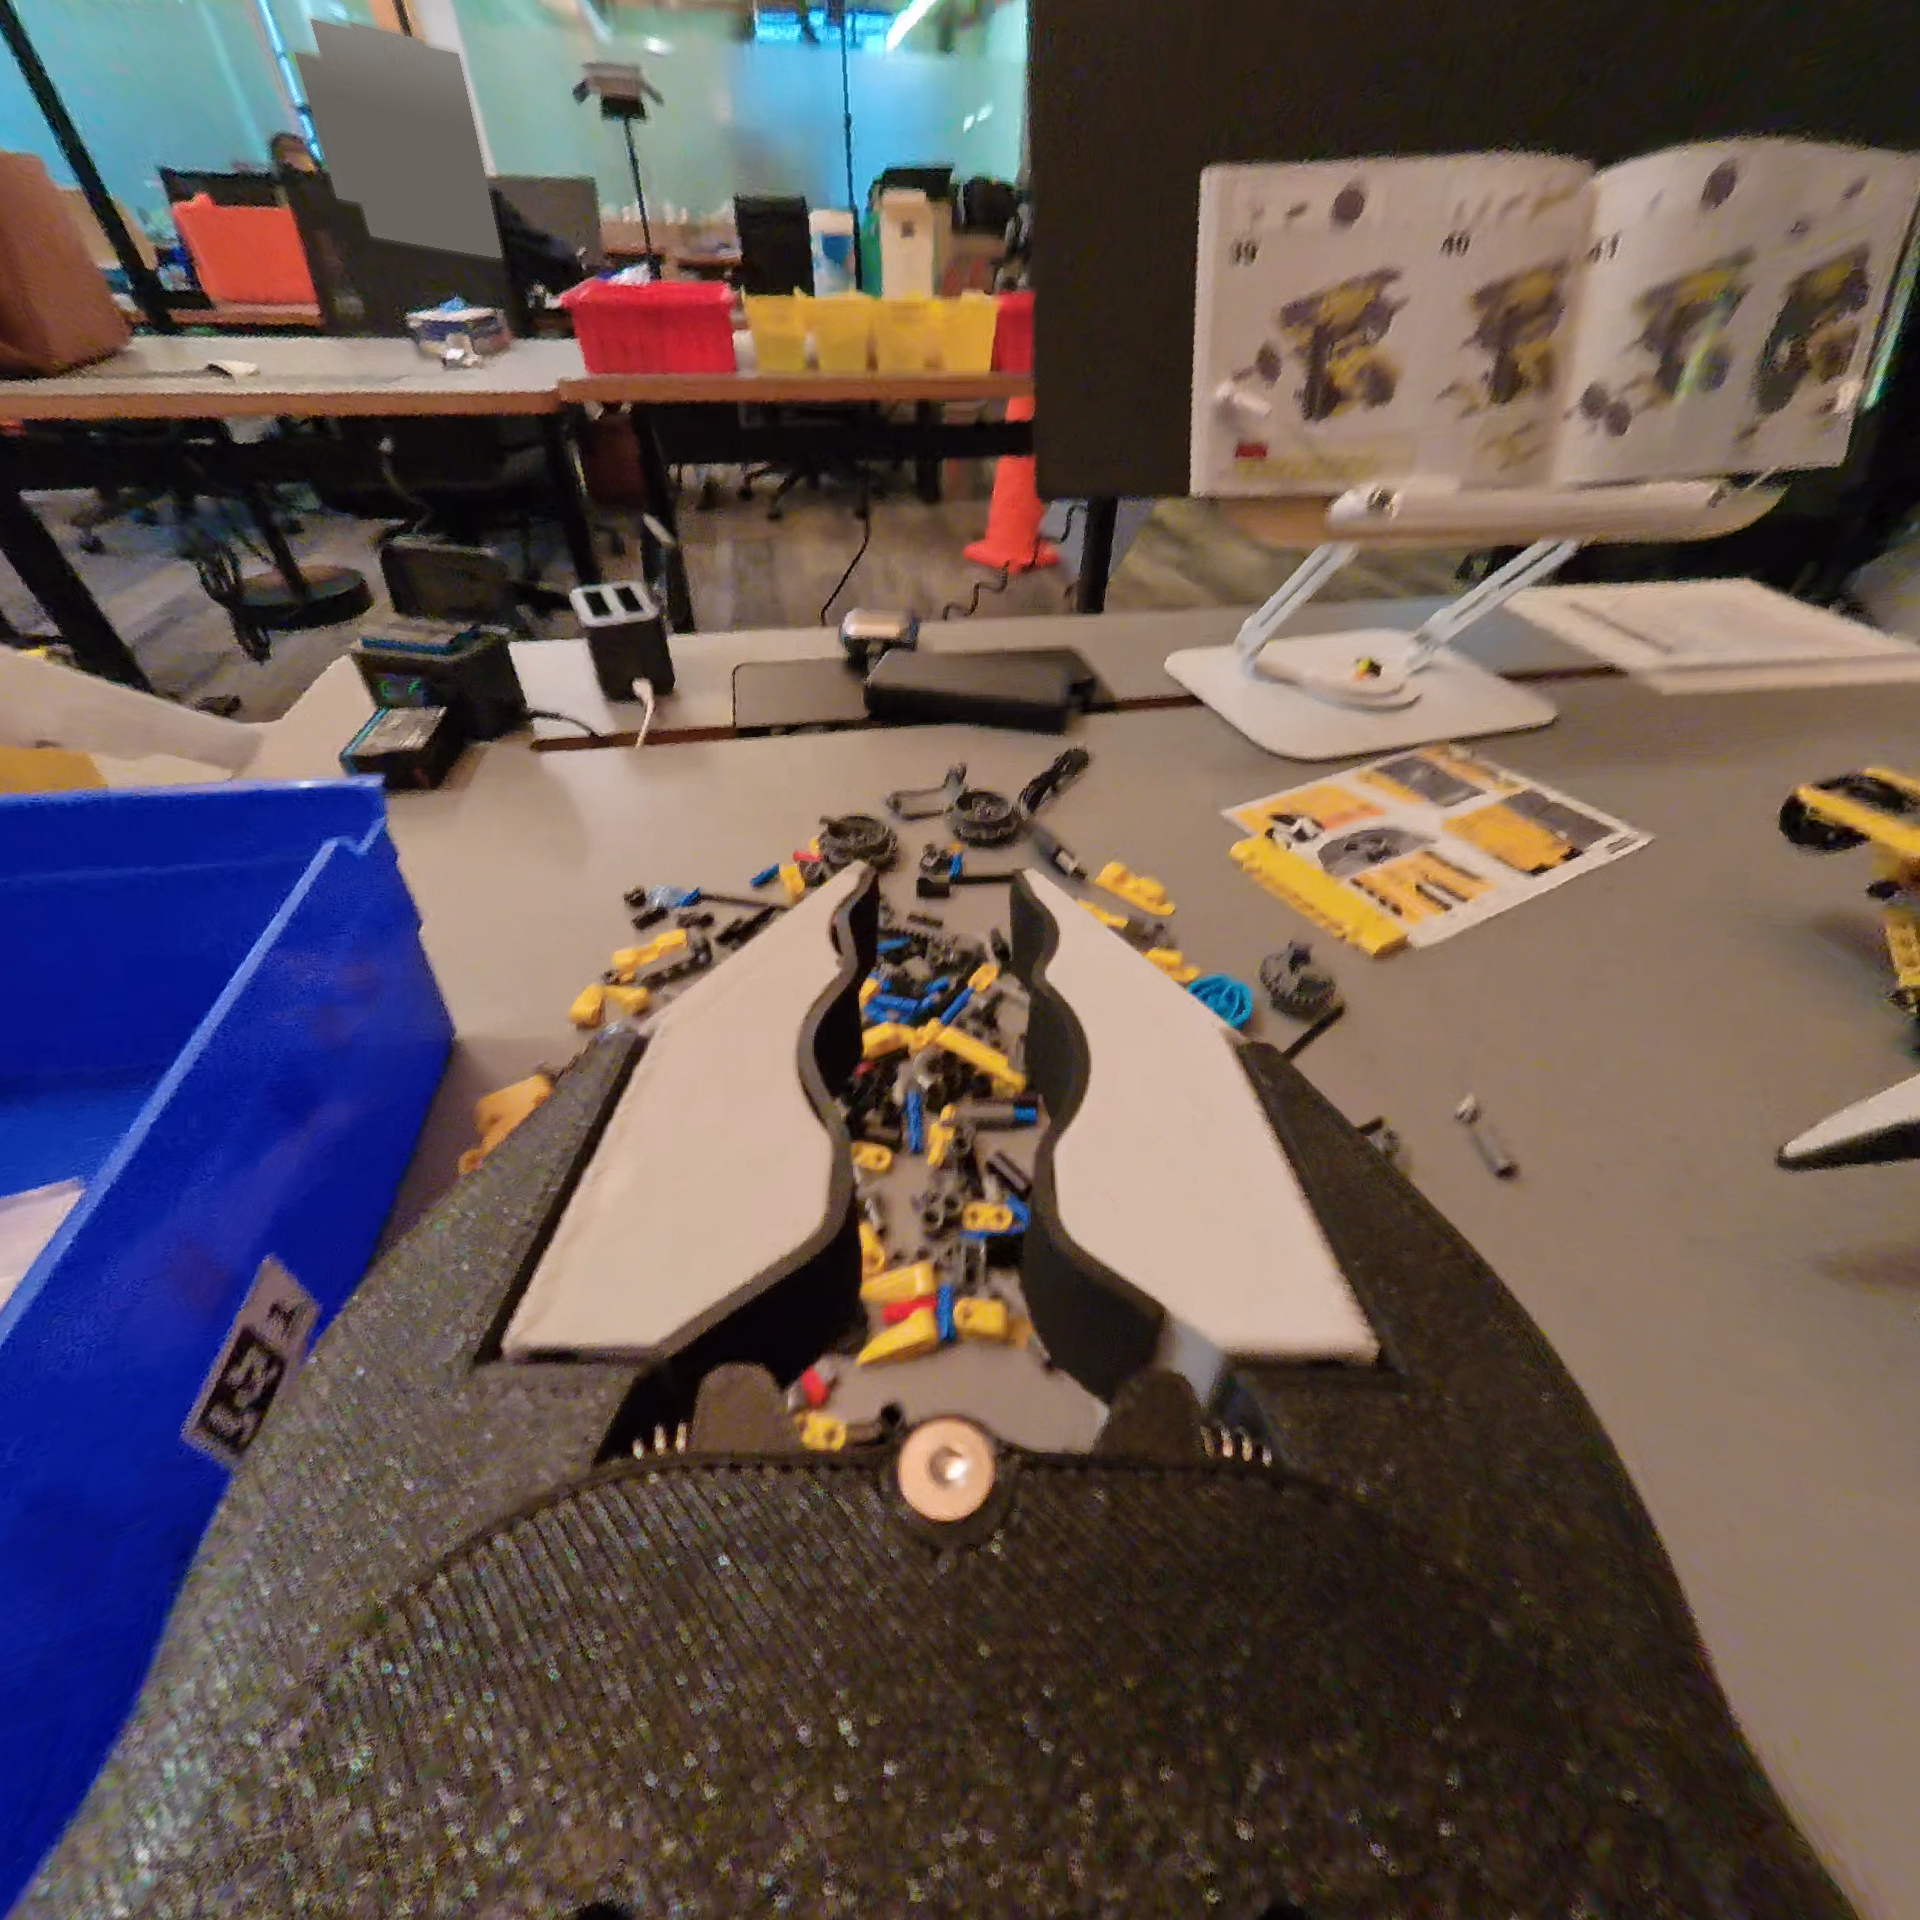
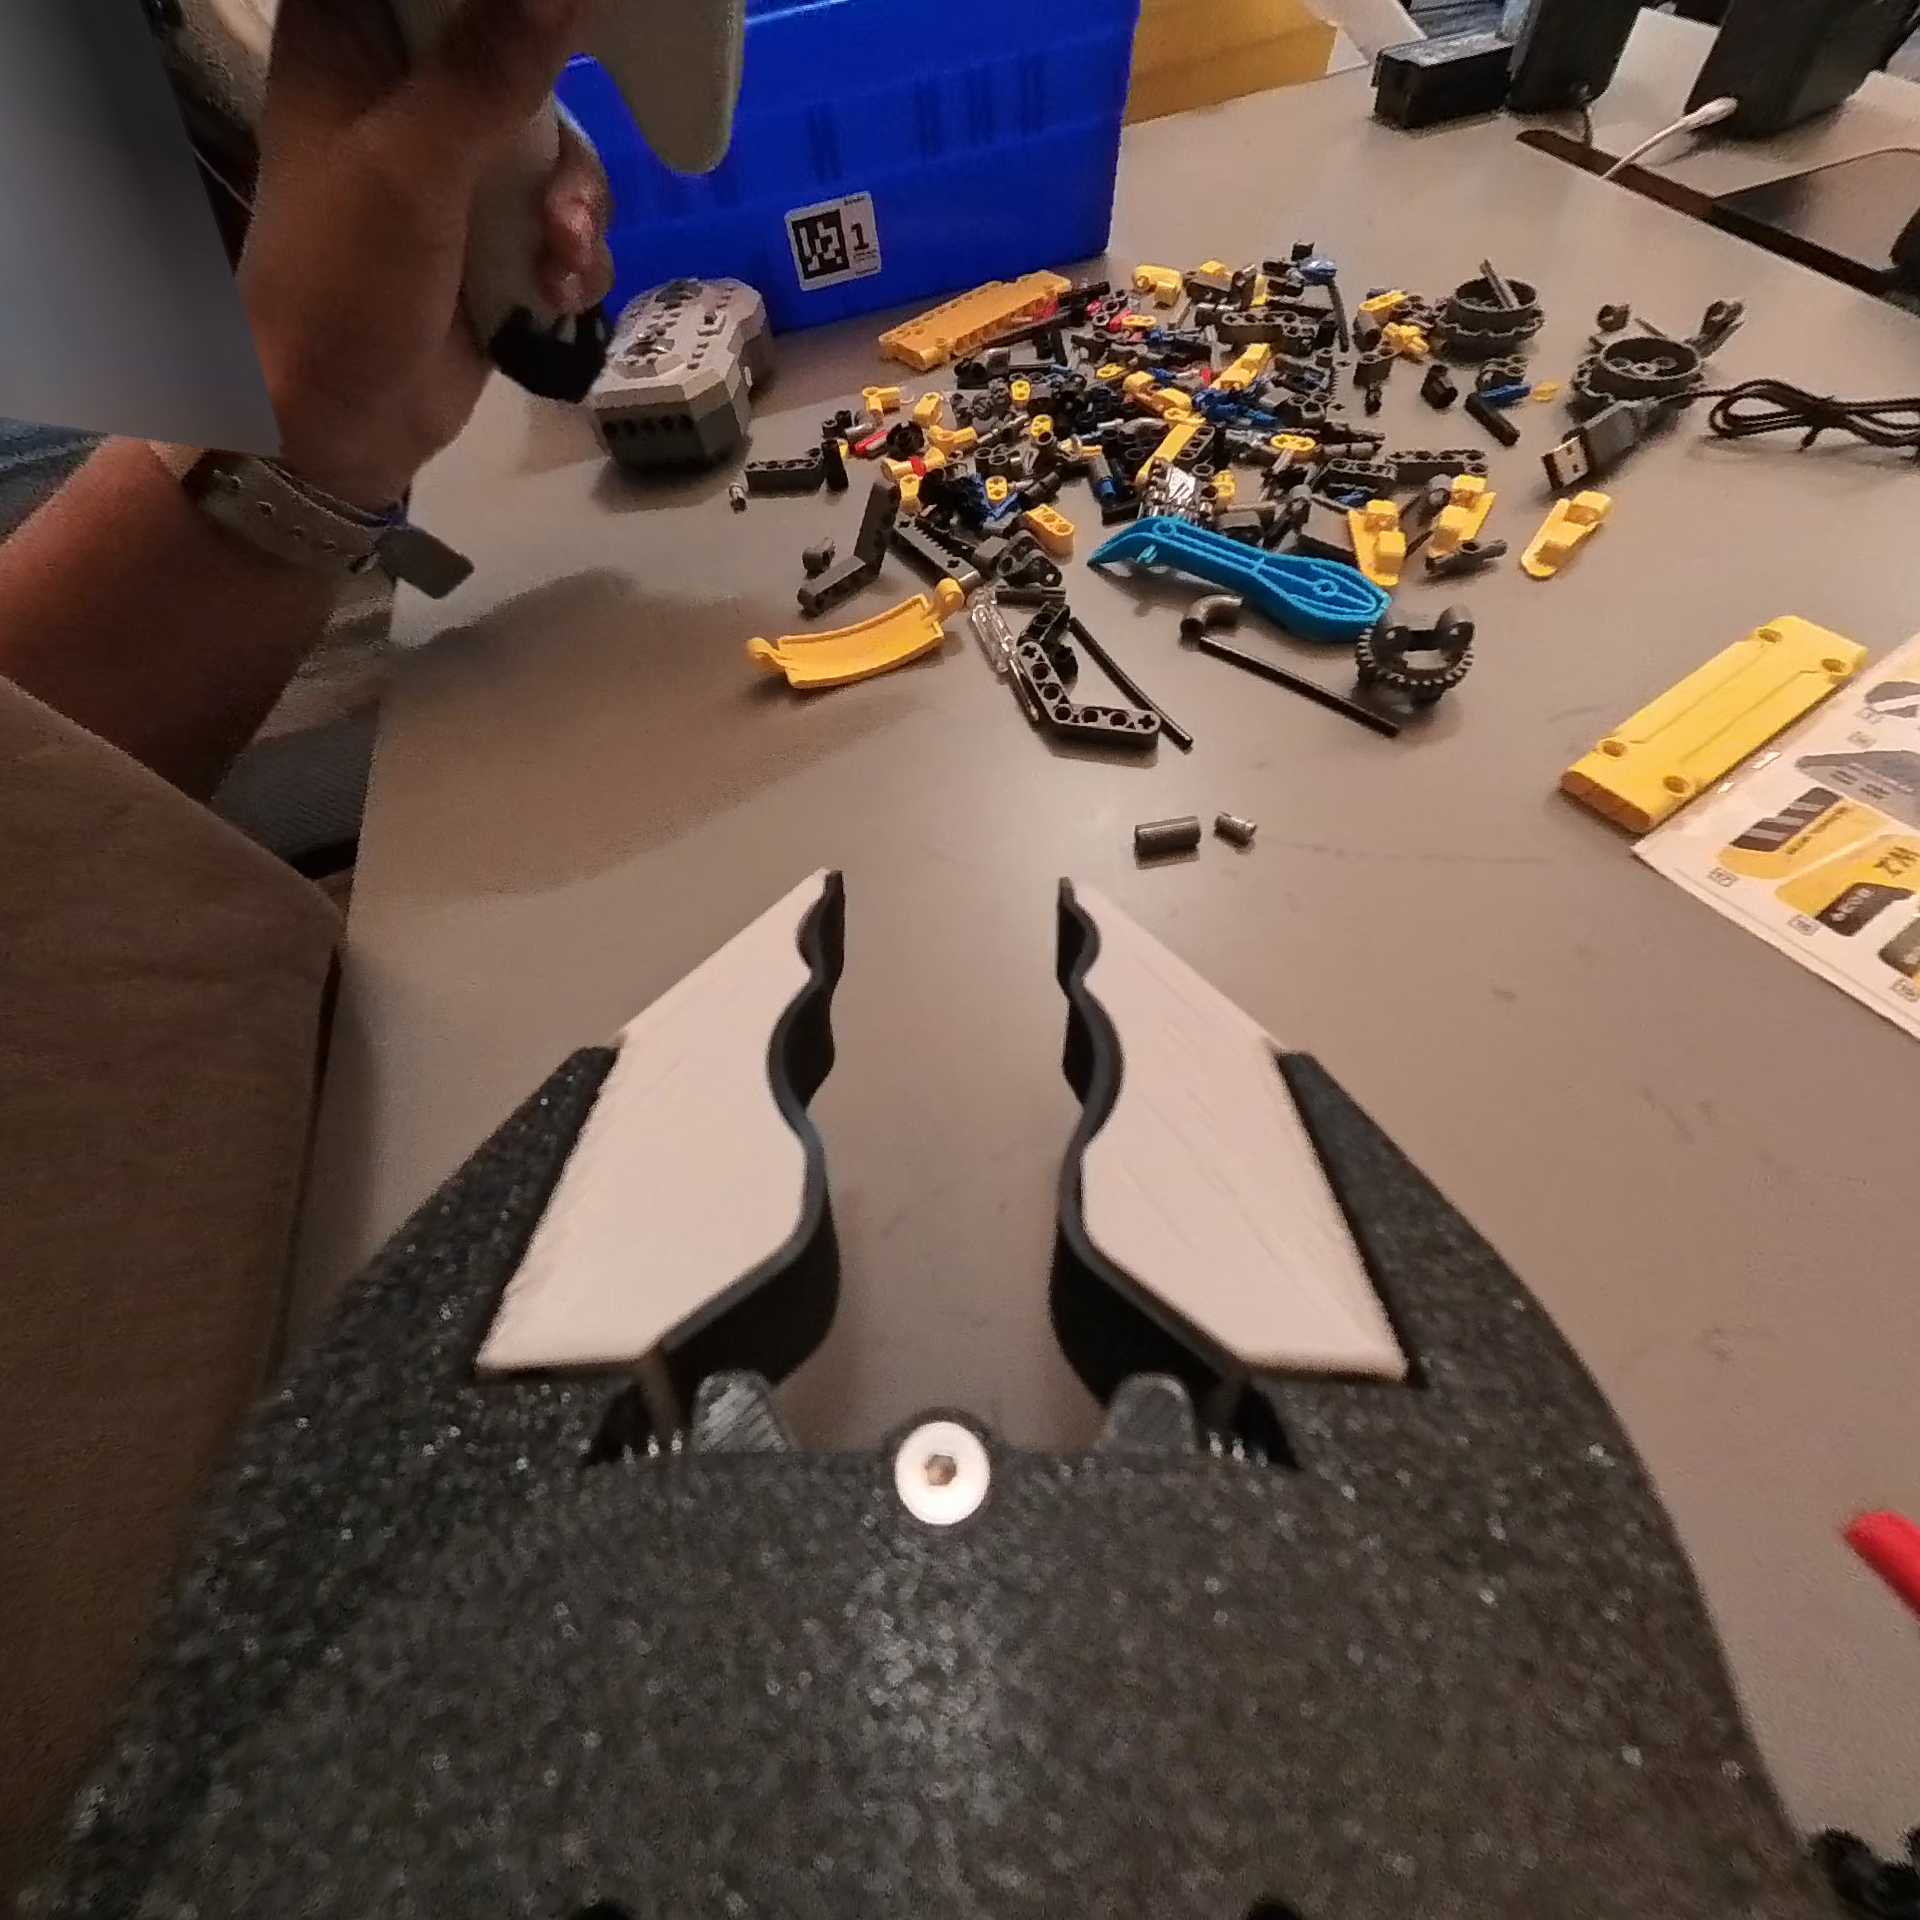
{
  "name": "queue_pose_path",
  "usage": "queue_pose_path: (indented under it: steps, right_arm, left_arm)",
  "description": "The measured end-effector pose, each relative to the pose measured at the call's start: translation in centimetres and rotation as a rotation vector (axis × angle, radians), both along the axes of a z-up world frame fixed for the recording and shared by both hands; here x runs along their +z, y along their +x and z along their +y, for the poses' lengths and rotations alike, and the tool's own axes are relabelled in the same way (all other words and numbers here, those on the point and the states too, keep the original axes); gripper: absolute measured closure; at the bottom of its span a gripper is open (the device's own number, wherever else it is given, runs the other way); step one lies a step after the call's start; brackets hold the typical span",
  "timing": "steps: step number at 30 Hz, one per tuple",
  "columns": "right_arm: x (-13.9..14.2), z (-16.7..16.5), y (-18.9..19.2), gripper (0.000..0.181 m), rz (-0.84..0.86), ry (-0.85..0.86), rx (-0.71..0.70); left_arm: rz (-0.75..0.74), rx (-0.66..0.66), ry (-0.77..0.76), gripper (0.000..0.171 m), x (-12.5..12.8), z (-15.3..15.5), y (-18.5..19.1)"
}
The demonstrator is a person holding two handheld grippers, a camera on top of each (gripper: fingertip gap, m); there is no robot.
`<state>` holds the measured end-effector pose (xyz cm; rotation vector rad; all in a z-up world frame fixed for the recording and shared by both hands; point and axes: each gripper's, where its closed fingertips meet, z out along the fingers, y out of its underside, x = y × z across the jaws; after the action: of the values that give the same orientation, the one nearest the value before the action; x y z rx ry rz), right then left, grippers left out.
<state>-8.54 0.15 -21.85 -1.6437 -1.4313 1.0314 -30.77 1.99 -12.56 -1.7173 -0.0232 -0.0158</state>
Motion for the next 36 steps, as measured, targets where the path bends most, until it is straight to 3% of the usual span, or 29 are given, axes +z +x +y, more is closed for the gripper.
queue_pose_path:
  steps: [6,12,17,22,28,32,36]
  right_arm:
    - [0.2,-0.1,0.1,0.14,0.007,0.033,-0.005]
    - [0.0,-0.3,0.0,0.14,-0.002,0.031,0.009]
    - [0.1,-0.2,0.0,0.139,0.002,0.017,0.008]
    - [0.1,-0.2,0.0,0.139,0.007,0.006,0.009]
    - [-0.1,-0.3,0.0,0.138,-0.004,0.006,0.019]
    - [0.0,-0.2,0.0,0.138,0.001,-0.002,0.012]
    - [0.2,0.0,0.1,0.138,0.011,-0.013,0.008]
  left_arm:
    - [-0.014,-0.055,-0.051,0.156,-0.1,2.6,1.3]
    - [-0.029,-0.031,0.058,0.159,3.5,3.6,0.1]
    - [-0.068,-0.105,0.078,0.158,4.5,5.9,1.8]
    - [-0.004,-0.214,0.003,0.154,1.6,7.5,4.7]
    - [0.082,-0.534,-0.235,0.145,-4.8,7.2,10.8]
    - [0.206,-0.446,-0.276,0.146,-6.0,7.7,9.3]
    - [0.107,-0.435,-0.219,0.144,-4.8,7.5,8.4]
